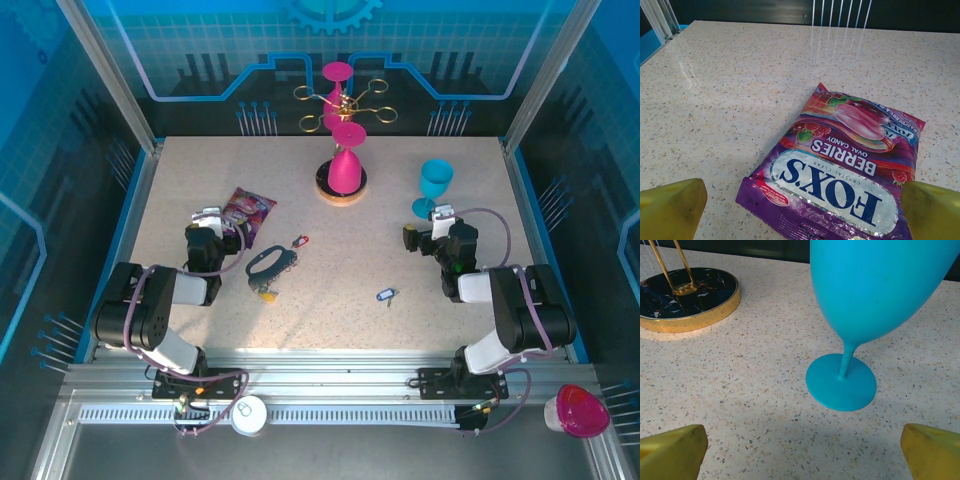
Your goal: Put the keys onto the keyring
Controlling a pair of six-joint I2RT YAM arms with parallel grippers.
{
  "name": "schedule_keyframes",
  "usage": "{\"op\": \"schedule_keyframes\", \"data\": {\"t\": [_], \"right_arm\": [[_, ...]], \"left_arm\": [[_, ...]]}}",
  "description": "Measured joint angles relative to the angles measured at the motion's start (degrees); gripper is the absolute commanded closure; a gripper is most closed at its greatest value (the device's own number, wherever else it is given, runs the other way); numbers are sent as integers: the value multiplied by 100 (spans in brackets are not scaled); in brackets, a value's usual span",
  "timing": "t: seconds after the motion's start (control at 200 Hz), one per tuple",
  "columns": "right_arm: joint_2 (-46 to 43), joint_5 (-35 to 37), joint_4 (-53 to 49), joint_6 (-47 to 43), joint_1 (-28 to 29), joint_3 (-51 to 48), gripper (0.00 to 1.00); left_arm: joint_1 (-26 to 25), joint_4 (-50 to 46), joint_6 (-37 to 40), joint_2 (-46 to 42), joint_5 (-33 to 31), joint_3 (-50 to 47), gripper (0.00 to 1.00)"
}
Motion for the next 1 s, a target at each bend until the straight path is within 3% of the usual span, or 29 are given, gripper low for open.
{"op": "schedule_keyframes", "data": {"t": [0.17, 0.4, 0.645, 0.715, 0.815, 1.001], "right_arm": [[-210, -271, -385, -44, 0, 28, 0], [-1670, -352, -1700, 393, 2, 654, 2], [-1917, -835, -2262, 2103, 2, 752, 27], [-1902, -1163, -2542, 2439, 52, 798, 28], [-1808, -1464, -3106, 2660, 444, 1088, 29], [-1567, -1615, -3978, 2581, 1676, 1784, 40]], "left_arm": [[7, -203, -2, -533, 26, -107, 1], [13, -1255, -374, -2105, -48, -33, 1], [17, -2566, -1174, -2575, 468, 238, 1], [17, -3038, -1447, -2621, 761, 369, 2], [15, -3536, -1858, -2627, 1163, 555, 5], [-96, -4291, -2551, -2636, 1663, 741, 8]]}}
